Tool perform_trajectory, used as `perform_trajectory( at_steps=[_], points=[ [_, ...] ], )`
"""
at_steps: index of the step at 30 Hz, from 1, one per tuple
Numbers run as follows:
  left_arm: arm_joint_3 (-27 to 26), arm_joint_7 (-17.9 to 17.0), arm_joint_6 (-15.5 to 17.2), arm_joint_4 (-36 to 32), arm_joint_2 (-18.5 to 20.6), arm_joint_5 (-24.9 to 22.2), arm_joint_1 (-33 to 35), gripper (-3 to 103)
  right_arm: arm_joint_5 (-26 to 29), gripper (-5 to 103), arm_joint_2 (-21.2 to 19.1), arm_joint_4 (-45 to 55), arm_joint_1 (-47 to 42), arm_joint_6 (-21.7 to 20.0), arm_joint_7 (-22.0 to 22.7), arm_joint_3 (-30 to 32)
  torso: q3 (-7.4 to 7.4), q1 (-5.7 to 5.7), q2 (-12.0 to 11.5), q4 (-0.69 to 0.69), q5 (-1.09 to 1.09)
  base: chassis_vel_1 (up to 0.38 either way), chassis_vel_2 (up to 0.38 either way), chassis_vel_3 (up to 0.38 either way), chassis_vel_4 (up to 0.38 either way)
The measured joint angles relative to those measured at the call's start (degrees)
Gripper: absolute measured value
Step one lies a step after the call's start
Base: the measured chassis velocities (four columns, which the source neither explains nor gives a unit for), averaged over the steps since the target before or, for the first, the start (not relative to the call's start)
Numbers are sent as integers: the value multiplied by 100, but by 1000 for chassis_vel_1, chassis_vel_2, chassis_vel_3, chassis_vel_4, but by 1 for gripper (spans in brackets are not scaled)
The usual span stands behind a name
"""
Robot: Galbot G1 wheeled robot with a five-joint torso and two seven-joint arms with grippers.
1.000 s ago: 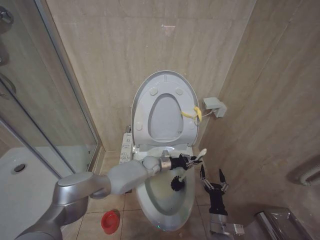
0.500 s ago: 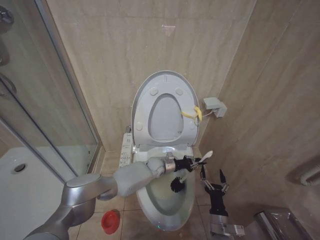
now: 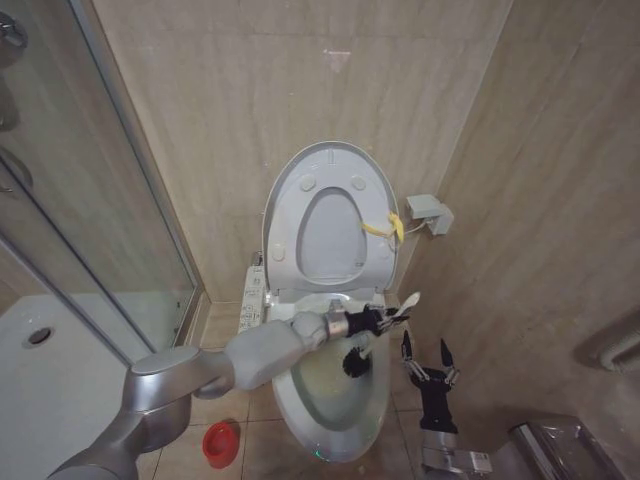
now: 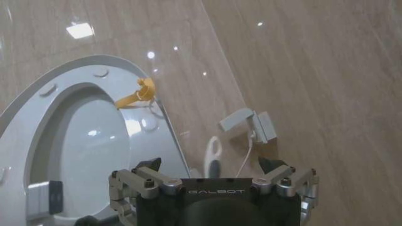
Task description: Open the toilet lid, clean the toilet bowl with a toilet brush, close the toilet lid, and flush.
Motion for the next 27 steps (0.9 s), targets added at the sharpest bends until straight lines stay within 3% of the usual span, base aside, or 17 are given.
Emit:
perform_trajectory(
  at_steps=[7, 14, 17, 21, 23, 25, 27],
  points=[
    [422, 22, -58, 167, 232, 129, 153, 18, 0, 100, -24, 25, -40, 9, -18, 10, 0, 0, 0, 13, 1, 0, 0, 0, 0],
    [-36, -102, -69, 12, -78, 43, 108, 18, 4, 100, 15, 15, -2, 3, -19, 37, -1, 0, 0, 0, 0, 0, 0, 0, 0],
    [-9, -122, -90, 2, -7, 33, 120, 18, 4, 100, 31, 12, -14, 3, -22, 27, 0, 0, 0, 1, 0, 0, 0, 0, 0],
    [259, -211, -188, -310, 663, 35, 224, 18, 4, 100, 10, -4, -28, 17, -42, 38, 0, 0, 0, 11, -2, 0, 0, 0, 0],
    [279, -271, -199, -410, 782, 23, 223, 18, 5, 100, 0, -22, -13, 17, -42, 40, 0, 0, 0, 12, -1, 0, 0, 0, 0],
    [299, -434, -206, -650, 983, 3, 207, 18, 13, 100, -16, -55, 30, 13, -41, 41, 1, 0, 0, 11, -1, 0, 0, 0, 0],
    [302, -926, -177, -1152, 1301, -89, 132, 18, 23, 100, -30, -79, 76, 3, -34, 26, 0, 0, 0, 7, -2, 0, 0, 0, 0]
  ],
)
